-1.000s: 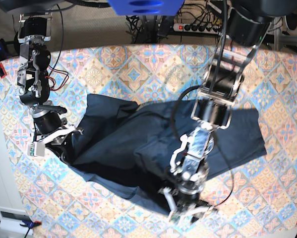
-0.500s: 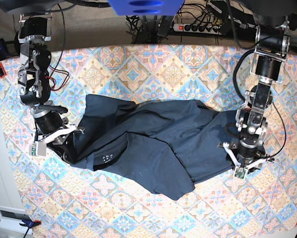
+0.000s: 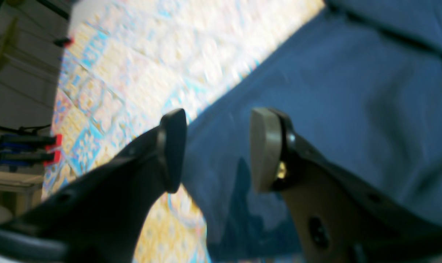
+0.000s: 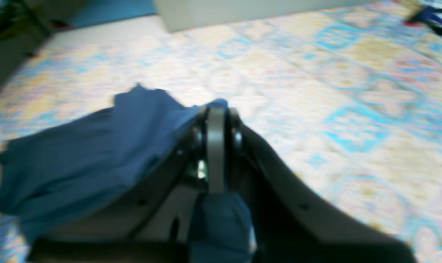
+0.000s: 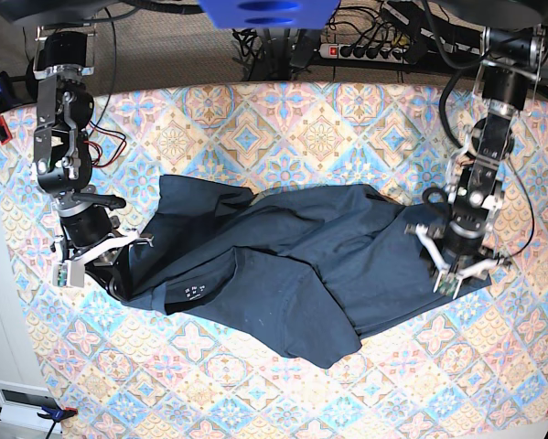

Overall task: Layout the t-shirt on the table in an organized manner, then fold the t-shirt properly
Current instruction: 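Lay the lifted shirt flat onto the table with both grippers, then pull the shirt edge outward with the left gripper to flatten it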

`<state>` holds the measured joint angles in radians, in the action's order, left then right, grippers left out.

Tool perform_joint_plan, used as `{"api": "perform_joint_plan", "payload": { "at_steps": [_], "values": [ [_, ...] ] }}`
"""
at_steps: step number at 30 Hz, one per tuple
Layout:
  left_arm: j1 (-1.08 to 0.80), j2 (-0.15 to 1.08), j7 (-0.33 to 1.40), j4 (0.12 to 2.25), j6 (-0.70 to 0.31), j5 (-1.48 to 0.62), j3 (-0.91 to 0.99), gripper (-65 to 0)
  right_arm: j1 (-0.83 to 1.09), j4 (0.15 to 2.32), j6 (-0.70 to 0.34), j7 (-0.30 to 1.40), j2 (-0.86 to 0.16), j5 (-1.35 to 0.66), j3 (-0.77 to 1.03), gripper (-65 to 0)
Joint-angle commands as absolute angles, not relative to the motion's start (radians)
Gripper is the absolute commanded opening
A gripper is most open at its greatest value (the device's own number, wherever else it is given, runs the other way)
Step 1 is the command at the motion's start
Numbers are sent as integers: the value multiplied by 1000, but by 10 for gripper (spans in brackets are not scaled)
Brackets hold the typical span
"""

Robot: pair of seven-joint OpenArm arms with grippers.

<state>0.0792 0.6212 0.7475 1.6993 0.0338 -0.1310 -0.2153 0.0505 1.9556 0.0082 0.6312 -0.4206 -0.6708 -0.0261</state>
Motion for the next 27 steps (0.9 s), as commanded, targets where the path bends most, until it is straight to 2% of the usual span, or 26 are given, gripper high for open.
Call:
{"api": "perform_joint_plan", "payload": {
  "at_steps": [1,7,11,17,20,27],
  "values": [
    [59,638,760,1719,44,-151,-168,-382,31,1968,1,596,-433,-661,-19,-647],
    [-84,630,768,1695,44,-352,136,-380,38,1960,1,596,-433,-633,-21,-647],
    [-58,630,759,1570,44,-437,226,-379,36,1960,1,596,-432,-631,-21,-647],
    [105,630,760,1369,44,-506,232,-379,38,1960,1,596,-432,-633,-22,-647],
    [186,628,765,1300,44,-515,153,-379,39,1965,1,596,-432,-633,-22,-647],
    [222,568,757,1237,44,-504,87,-379,41,1969,1,596,-432,-633,-22,-647]
  ]
}}
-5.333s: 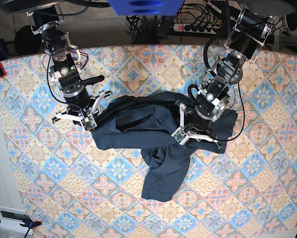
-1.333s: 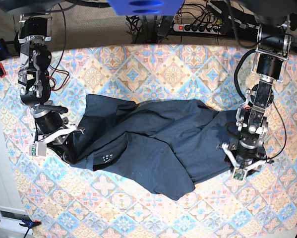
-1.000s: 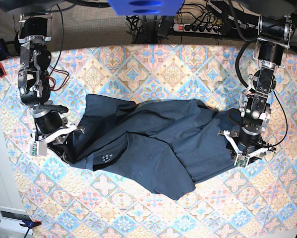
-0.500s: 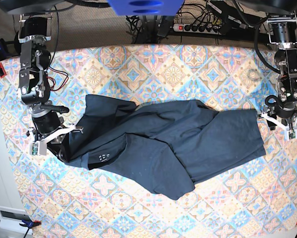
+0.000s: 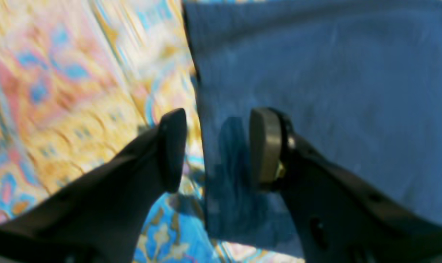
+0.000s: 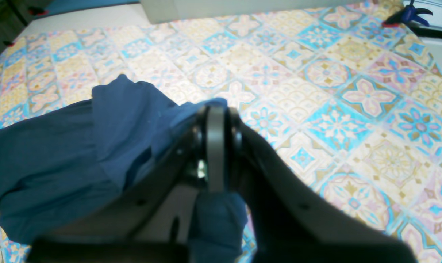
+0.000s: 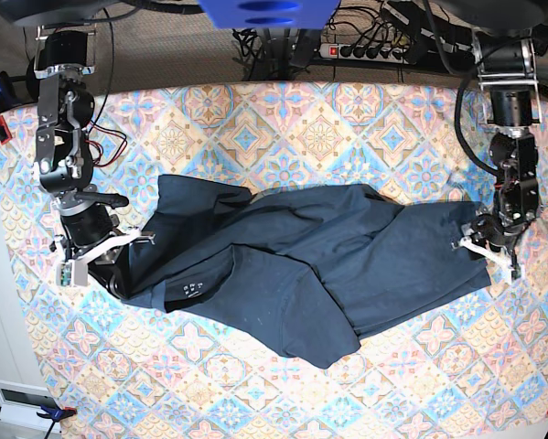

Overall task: Layout the t-shirt on the table in an organized manner, then fold the t-shirt properly
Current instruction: 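Pull the shirt edge outward with the left gripper to flatten it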

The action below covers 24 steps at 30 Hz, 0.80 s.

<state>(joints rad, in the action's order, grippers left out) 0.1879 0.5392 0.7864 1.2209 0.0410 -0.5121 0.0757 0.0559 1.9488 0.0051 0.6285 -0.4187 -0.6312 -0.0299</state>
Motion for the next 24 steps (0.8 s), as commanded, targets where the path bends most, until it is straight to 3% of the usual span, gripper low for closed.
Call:
{"api": "perform_joint_plan", "payload": {
  "at_steps": [1,12,14,16,17,24],
  "values": [
    [223,559,757,1236,44,-504,84,-379,41,1969,1,596,-432,-633,-22,-647],
    [188,538,759,1159,47,-483,79,-390,41,1969,1,596,-432,-633,-15,-647],
    [173,538,757,1159,45,-484,79,-449,41,1968,1,596,-432,-633,-13,-647],
    [173,536,757,1159,45,-486,79,-605,39,1968,1,596,-432,-633,-13,-647],
    [176,535,757,1159,45,-492,79,-650,38,1968,1,596,-432,-633,-13,-647],
    [288,516,759,1159,45,-486,87,-650,36,1963,2,596,-433,-630,4,-647]
  ]
}}
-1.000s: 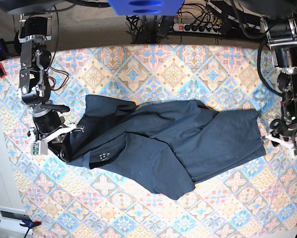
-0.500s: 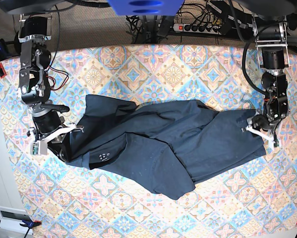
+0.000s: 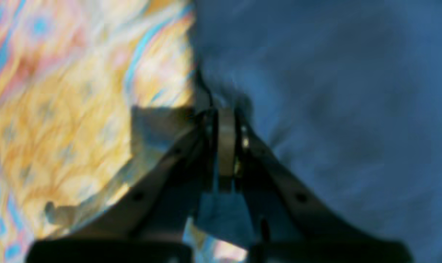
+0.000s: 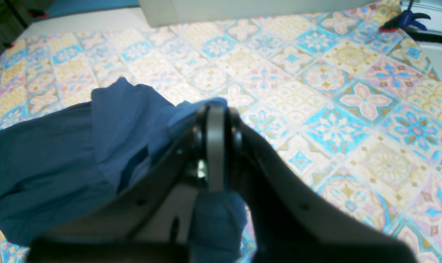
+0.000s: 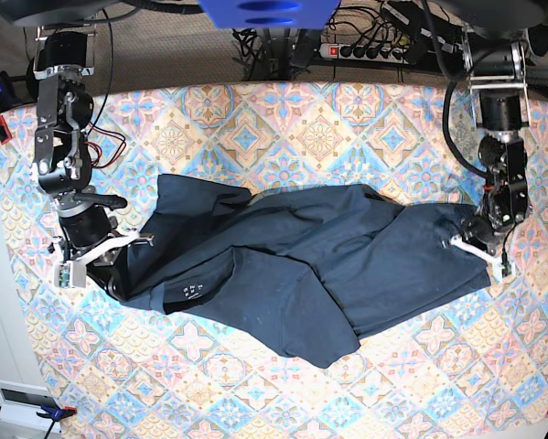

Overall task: Layout the t-shirt on the table in an organized manner, then fold the t-shirt properly
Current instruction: 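Pull the shirt edge outward with the left gripper to flatten it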

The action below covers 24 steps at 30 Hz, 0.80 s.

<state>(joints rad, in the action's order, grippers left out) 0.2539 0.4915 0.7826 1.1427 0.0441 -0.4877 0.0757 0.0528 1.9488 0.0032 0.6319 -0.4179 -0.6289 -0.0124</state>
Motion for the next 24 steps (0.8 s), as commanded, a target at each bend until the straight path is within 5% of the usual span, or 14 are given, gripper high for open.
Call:
{"api": "perform_joint_plan", "payload": {
  "at_steps": [1,10,17,24],
  "values": [
    [306,516,759,1159,45,-486,87,-650,39,1963,2,596,-433,-630,19,-647],
    [486,552,696,1147,47,-484,88,-650,39,1959,2,596,-487,-634,97,-647],
    [656,512,570,912,47,-424,61,-646,36,1936,2,596,-509,-636,104,-647],
    [659,503,590,900,47,-410,-62,-365,30,1814,4,653,-509,-634,96,-647]
  ]
}}
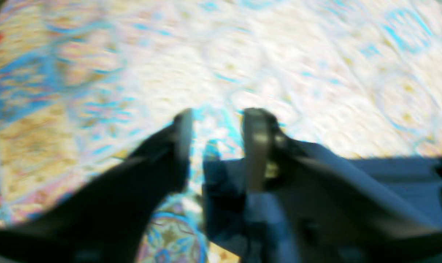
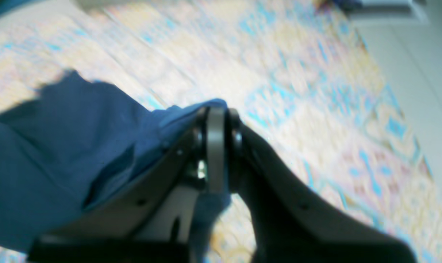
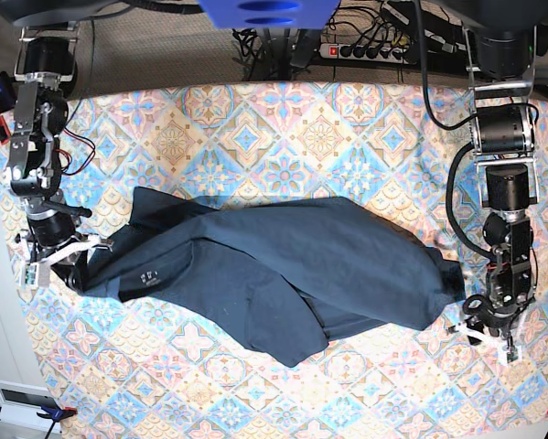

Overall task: Layout the t-shirt on the table in an organized manner, then fold the t-shirt properly
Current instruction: 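Pull the shirt edge outward with the left gripper to flatten it, then release the shirt with the right gripper and move the left gripper inward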

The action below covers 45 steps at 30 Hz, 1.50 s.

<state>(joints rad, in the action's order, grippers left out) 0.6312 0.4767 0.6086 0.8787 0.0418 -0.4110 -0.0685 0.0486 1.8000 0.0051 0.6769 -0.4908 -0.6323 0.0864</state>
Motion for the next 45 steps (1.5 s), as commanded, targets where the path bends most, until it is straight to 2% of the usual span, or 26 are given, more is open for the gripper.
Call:
{"api": "perform_joint_plan", "payload": {
  "at_steps": [1,3,4,9,11,16,22,24,28,30,32,37,42,45],
  "values": [
    [628,506,615,926,47,-430,-64,-332,24,1796,4,653,-509,-633,96,-647],
    [539,513,688,1063,45,-486,-45,-264,-7,1765,4,656,-509,-634,77,-647],
    [484,526,730,1155,45,-507,-30,-250,-24,1755,4,656,-509,-634,64,-647],
    [188,536,835,1543,45,-549,48,-248,-77,1730,4,657,-509,-631,27,-647],
    [102,535,837,1603,47,-547,59,-248,-81,1725,4,657,-509,-631,27,-647],
    [28,483,835,1558,48,-547,70,-248,-81,1693,4,656,-509,-631,22,-647],
    [-1,406,840,1554,48,-545,64,-248,-91,1550,4,659,-509,-628,22,-630],
    [-7,377,842,1554,48,-545,64,-248,-131,1495,4,659,-503,-628,27,-581],
    [-13,349,842,1554,50,-544,22,-248,-189,1460,4,659,-503,-602,51,-430],
    [-12,348,842,1554,50,-544,-7,-248,-157,1475,4,664,-503,-568,107,-365],
    [-12,348,842,1554,50,-544,-19,-248,-102,1535,2,710,-503,-552,148,-335],
    [-7,349,842,1554,48,-544,-90,-248,56,1696,-4,823,-503,-547,188,-332],
    [27,328,837,1534,48,-544,-176,-248,136,1719,-4,825,-496,-547,171,-332],
    [84,285,837,1461,48,-544,-200,-248,137,1721,-4,826,-447,-547,173,-332]
  ]
}}
